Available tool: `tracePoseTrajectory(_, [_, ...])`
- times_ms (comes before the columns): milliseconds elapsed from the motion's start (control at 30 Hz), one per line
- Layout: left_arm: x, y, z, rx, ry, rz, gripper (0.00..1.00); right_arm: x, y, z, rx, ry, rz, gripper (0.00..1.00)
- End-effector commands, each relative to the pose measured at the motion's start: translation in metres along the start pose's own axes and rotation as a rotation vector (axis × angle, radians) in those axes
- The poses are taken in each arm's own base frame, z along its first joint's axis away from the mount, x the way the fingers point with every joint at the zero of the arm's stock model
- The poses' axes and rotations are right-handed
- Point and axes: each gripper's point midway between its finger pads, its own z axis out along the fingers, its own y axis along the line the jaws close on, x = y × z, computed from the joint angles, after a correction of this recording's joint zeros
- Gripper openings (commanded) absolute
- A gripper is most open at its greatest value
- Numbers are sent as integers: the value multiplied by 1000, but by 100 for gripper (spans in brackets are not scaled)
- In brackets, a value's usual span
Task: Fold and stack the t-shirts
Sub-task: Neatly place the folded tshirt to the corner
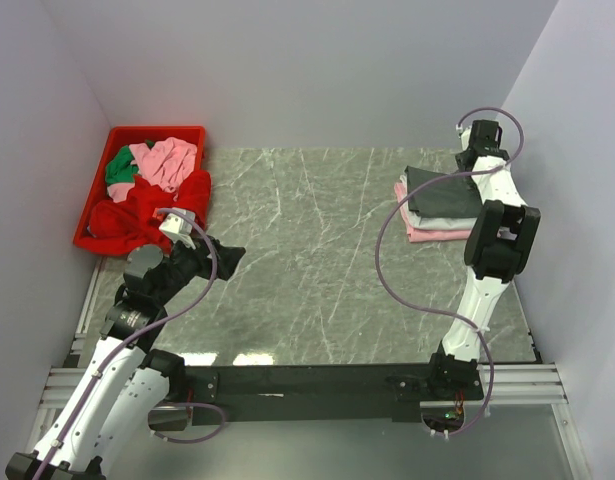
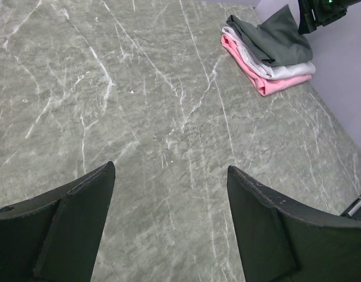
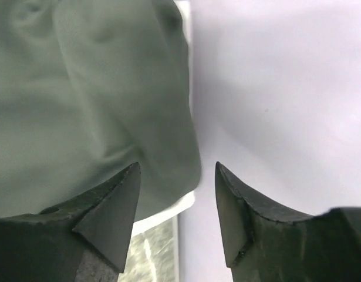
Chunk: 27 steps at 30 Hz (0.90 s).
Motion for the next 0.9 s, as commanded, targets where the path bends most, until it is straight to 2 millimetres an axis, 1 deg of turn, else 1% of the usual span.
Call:
tracePoseTrajectory(0, [-11, -4, -1, 10, -25, 14, 82, -11, -32, 2, 157, -33, 44, 61])
tracePoseTrajectory(33, [-11, -4, -1, 9, -26, 16, 82, -14, -35, -3, 171, -47, 54, 62])
tracePoseTrajectory(67, [-11, -4, -1, 10, -25, 14, 82, -26, -41, -17, 175, -95, 69, 62])
tracePoseTrajectory(100, [-11, -4, 0, 10, -24, 11, 82, -28, -34, -23, 148, -111, 66, 63])
tracePoseTrajectory(133, [-11, -5, 0, 12, -25, 10, 82, -37, -34, -39, 122, -151, 76, 64])
tracePoseTrajectory(167, [-11, -5, 0, 13, -24, 8, 82, -42, -6, -46, -39, -193, 48, 66])
tracePoseTrajectory(200, [-11, -5, 0, 14, -26, 5, 82, -42, 14, -55, -153, -219, 33, 66])
tracePoseTrajectory(233, [-11, -4, 0, 11, -25, 5, 82, -44, 25, -72, -249, -262, -8, 67])
tracePoseTrajectory(267, [-11, -5, 0, 12, -23, 2, 82, -32, 55, -85, -416, -255, -60, 67])
tracePoseTrajectory(300, [-10, -5, 0, 11, -22, -2, 82, -29, 87, -98, -588, -303, -93, 65])
tracePoseTrajectory(333, [-10, -5, 0, 12, -23, -1, 82, -28, 98, -114, -662, -346, -118, 65])
tracePoseTrajectory(367, [-10, -5, 0, 11, -22, -2, 82, -24, 108, -121, -714, -361, -126, 65])
tracePoseTrajectory(400, [-10, -4, 0, 9, -21, -2, 82, -15, 124, -125, -781, -365, -124, 65])
tracePoseTrajectory(433, [-10, -5, -1, 9, -21, -5, 82, -15, 127, -133, -789, -390, -130, 64])
tracePoseTrajectory(467, [-10, -5, -1, 10, -24, -3, 82, -13, 131, -135, -798, -403, -140, 64])
tracePoseTrajectory(500, [-10, -4, -1, 9, -24, -3, 82, -4, 138, -131, -799, -383, -144, 64])
tracePoseTrajectory(533, [-10, -5, -1, 12, -25, -4, 83, -1, 135, -127, -761, -368, -150, 64])
tracePoseTrajectory(567, [-10, -5, -1, 14, -24, -4, 83, -3, 134, -123, -727, -372, -158, 64])
tracePoseTrajectory(600, [-11, -5, -1, 13, -27, 0, 82, 4, 135, -118, -717, -349, -162, 65])
tracePoseTrajectory(700, [-10, -5, 0, 11, -22, 0, 82, 15, 139, -105, -679, -299, -187, 66])
tracePoseTrajectory(767, [-11, -5, -1, 11, -27, 1, 83, 17, 136, -99, -635, -290, -205, 66])
tracePoseTrajectory(800, [-11, -5, -1, 9, -26, -1, 82, 22, 141, -97, -633, -280, -212, 67])
tracePoseTrajectory(867, [-11, -4, -1, 10, -27, 2, 82, 23, 140, -94, -608, -278, -218, 67])
